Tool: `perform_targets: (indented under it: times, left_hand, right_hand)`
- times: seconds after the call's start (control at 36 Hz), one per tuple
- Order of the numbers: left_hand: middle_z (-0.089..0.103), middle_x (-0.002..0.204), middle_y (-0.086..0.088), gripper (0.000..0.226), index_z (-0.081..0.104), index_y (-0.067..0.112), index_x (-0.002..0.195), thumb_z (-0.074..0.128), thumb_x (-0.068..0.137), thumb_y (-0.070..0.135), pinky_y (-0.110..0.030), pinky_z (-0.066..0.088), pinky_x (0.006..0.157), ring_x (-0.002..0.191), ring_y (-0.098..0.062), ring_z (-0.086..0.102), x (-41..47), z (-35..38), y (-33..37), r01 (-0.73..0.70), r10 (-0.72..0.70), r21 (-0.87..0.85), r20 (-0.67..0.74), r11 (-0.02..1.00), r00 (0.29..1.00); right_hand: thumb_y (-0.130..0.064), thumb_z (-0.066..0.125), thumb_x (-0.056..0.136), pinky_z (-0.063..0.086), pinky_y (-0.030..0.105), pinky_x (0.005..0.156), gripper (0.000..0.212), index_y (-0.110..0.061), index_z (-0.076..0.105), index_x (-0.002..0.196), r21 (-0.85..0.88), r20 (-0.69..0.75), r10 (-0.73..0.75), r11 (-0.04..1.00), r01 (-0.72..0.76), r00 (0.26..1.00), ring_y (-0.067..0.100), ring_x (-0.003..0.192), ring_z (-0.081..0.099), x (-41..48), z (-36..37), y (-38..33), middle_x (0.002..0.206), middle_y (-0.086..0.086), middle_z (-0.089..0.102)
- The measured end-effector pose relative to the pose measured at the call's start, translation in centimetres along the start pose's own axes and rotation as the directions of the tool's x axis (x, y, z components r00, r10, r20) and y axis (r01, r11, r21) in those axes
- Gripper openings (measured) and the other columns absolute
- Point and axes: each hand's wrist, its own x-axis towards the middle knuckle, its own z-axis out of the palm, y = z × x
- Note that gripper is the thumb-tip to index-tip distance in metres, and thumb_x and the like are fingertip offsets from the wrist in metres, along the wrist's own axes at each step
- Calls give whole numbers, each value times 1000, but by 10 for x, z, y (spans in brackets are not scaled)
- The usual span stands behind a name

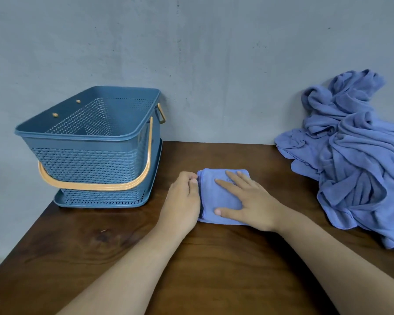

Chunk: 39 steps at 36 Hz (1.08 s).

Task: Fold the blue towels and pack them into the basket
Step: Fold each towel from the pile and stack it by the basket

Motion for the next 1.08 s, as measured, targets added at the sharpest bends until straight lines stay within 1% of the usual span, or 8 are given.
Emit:
perform_targets:
  times: [0.08, 0.19, 0.28, 0.36, 0.58, 0.78, 0.89, 1.08]
  left_hand:
    - [60, 116, 23, 26, 59, 35, 122, 37, 112, 27, -7, 35, 94, 117, 3, 50, -6, -1, 7, -209, 213, 69, -54, 976, 976]
    - [57, 138, 21, 37, 55, 31, 141, 35, 111, 32, -21, 28, 119, 132, 5, 45, -17, 10, 17, -442, 409, 257, 174, 860, 896]
    - [29, 170, 22, 53, 30, 37, 165, 22, 113, 45, -36, 6, 132, 157, 5, 14, -18, 18, 15, -352, 198, 417, 369, 838, 908]
    - [1, 176, 23, 59, 7, 42, 170, 12, 112, 53, -45, -3, 132, 161, 0, -6, -10, 13, 7, -268, 23, 560, 406, 784, 914]
    - [11, 177, 15, 61, 21, 39, 168, 32, 108, 50, -47, -2, 132, 163, -7, -4, -1, 2, 3, -143, -40, 559, 303, 817, 952]
    - [18, 172, 28, 61, 32, 40, 165, 48, 106, 32, -36, 5, 133, 158, 10, 0, 7, -2, 8, -297, 240, 143, 320, 944, 916]
    - [20, 172, 27, 64, 21, 44, 167, 36, 105, 40, -40, 1, 133, 157, 12, 1, 14, 5, 11, -397, 253, 306, 417, 865, 873]
    - [-1, 176, 22, 66, 12, 44, 169, 28, 108, 61, -46, -6, 132, 160, 2, -8, 16, 12, 4, -263, 19, 519, 428, 813, 903]
  right_hand:
    - [-107, 36, 70, 2, 53, 131, 103, -66, -1, 157, -36, 35, 24, 999, -23, 999, 7, 159, -23, 2, 1, -2, 174, -22, -13]
    - [-105, 38, 70, 1, 55, 130, 96, -77, -9, 148, -16, 35, 23, 1000, -22, 999, 8, 158, -25, 3, 3, -1, 174, -22, -14]
    - [-100, 37, 74, 0, 56, 130, 97, -68, -9, 153, -15, 49, 19, 1000, -19, 999, 9, 158, -26, 4, 3, 0, 173, -24, -16]
    - [-102, 35, 75, -4, 53, 130, 100, -63, -1, 160, 35, 42, -1, 999, -1, 999, 5, 158, -26, 1, 2, 2, 173, -26, -13]
    - [-37, 57, 106, 19, 44, 130, 46, -40, 52, 152, 358, -271, 58, 933, 45, 961, 0, 160, 11, -6, 3, 13, 168, -20, 32]
    - [-89, 28, 88, 1, 51, 130, 83, -58, 9, 162, 68, -77, 62, 996, -57, 995, 3, 159, -17, -1, 9, 9, 174, -25, -9]
    - [-98, 24, 82, 1, 52, 130, 89, -63, 2, 160, 31, -54, 72, 997, -71, 996, 4, 159, -18, 1, 7, 6, 174, -24, -11]
    - [-97, 21, 82, 4, 51, 131, 93, -53, 12, 164, 35, -107, 67, 997, -63, 992, 4, 160, -13, -2, 10, 8, 175, -23, -4]
